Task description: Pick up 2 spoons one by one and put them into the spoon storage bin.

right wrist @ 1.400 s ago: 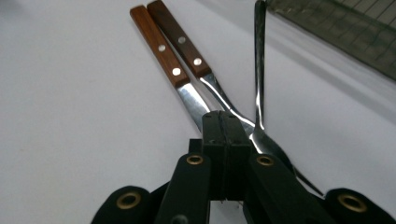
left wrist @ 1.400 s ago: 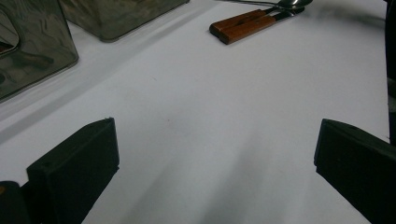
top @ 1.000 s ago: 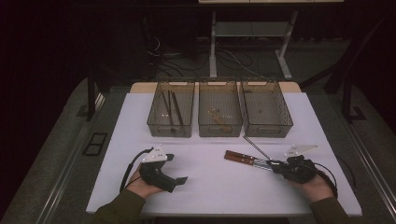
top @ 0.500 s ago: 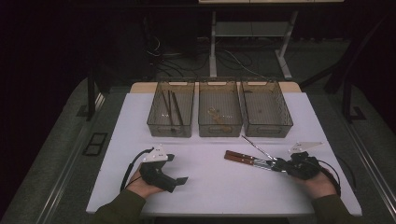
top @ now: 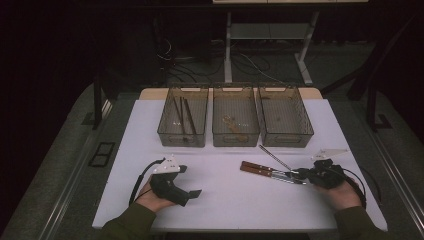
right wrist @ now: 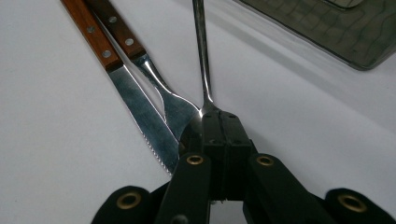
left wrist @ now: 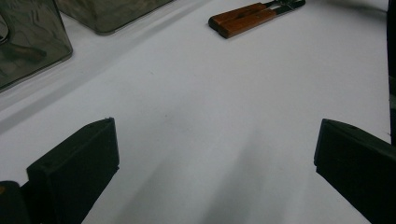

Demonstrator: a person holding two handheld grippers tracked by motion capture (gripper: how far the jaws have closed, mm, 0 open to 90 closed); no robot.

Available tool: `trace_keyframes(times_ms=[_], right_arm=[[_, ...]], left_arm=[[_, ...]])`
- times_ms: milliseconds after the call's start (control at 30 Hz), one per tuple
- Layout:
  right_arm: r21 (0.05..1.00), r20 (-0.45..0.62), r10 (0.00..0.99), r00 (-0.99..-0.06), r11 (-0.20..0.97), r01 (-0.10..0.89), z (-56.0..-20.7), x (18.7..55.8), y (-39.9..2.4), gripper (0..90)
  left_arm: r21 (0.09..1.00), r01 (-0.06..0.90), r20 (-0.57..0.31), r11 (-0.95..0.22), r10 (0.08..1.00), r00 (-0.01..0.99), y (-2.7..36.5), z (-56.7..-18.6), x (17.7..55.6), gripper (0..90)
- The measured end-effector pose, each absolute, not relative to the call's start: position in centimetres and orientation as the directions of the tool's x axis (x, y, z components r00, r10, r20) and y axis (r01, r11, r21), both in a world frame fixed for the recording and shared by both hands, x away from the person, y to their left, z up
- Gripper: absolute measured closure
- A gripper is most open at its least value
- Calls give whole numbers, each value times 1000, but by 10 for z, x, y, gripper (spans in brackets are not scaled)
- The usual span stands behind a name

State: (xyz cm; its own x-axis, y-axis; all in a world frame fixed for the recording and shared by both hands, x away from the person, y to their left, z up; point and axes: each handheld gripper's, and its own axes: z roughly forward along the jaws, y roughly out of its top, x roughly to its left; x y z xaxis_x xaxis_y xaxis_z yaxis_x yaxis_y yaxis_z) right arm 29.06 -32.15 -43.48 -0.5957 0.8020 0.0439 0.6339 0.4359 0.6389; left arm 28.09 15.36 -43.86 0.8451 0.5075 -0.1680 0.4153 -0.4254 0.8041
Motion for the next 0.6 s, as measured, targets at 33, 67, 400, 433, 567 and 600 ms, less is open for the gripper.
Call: trace_keyframes(times_ms=[33, 67, 400, 433, 567, 600], right_arm=[[640, 45, 802, -596, 435, 633, -435, 291, -322, 900], [644, 50, 801, -597, 431, 632, -434, 290, -322, 900], [678, 111, 777, -620, 397, 619, -427, 285, -319, 899], [676, 118, 766, -632, 404, 616, -428, 284, -316, 899], [656, 114, 739, -664, 446, 609, -432, 280, -305, 899], [647, 113, 735, -669, 456, 611, -433, 279, -303, 899]], left_arm=[[804, 416, -168, -425, 508, 845, 154, -439, 281, 0], [804, 415, -168, -425, 507, 845, 154, -439, 281, 0], [806, 413, -167, -424, 507, 846, 154, -439, 281, 0], [806, 412, -167, -424, 506, 846, 154, -439, 281, 0], [807, 414, -169, -420, 508, 845, 154, -438, 281, 0], [807, 415, -169, -420, 508, 845, 154, -438, 281, 0]])
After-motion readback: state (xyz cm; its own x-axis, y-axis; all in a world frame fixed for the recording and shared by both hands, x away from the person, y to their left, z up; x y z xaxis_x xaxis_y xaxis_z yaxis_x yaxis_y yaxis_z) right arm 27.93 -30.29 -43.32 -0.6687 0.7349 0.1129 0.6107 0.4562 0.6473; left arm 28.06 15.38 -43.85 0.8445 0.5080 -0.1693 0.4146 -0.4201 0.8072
